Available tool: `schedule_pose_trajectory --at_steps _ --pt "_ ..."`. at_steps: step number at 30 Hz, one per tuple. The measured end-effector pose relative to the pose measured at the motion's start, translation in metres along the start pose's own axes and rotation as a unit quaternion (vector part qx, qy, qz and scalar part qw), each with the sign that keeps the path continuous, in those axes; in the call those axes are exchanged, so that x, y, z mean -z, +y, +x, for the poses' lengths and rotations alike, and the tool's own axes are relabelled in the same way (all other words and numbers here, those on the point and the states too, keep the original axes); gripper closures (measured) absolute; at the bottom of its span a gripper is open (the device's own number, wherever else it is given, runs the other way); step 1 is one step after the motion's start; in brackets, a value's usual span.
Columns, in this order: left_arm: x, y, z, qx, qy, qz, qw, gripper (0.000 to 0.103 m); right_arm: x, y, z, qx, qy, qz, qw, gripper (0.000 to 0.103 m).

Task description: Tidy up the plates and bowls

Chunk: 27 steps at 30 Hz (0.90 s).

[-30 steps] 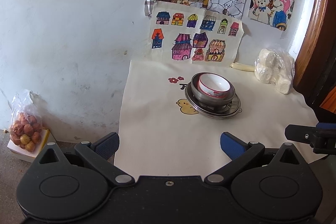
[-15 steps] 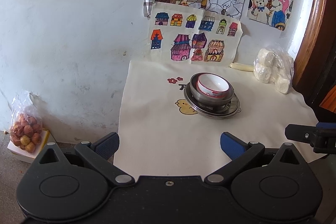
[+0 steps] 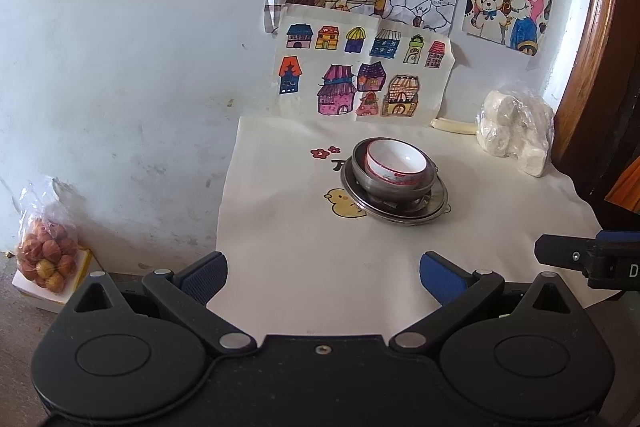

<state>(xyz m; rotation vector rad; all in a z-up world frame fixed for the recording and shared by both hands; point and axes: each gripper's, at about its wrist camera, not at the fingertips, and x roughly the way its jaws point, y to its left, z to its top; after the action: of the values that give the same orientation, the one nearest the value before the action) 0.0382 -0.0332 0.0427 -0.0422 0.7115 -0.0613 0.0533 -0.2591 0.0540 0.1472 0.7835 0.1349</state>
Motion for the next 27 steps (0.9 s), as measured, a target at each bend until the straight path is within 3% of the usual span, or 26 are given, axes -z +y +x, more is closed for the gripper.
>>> schedule_pose_trajectory --at_steps 27 --pt "-0.007 -0.007 0.014 0.023 0.009 0.006 0.9997 0.001 -0.001 -0.017 0.010 0.004 0.005 0.011 1.000 0.000"
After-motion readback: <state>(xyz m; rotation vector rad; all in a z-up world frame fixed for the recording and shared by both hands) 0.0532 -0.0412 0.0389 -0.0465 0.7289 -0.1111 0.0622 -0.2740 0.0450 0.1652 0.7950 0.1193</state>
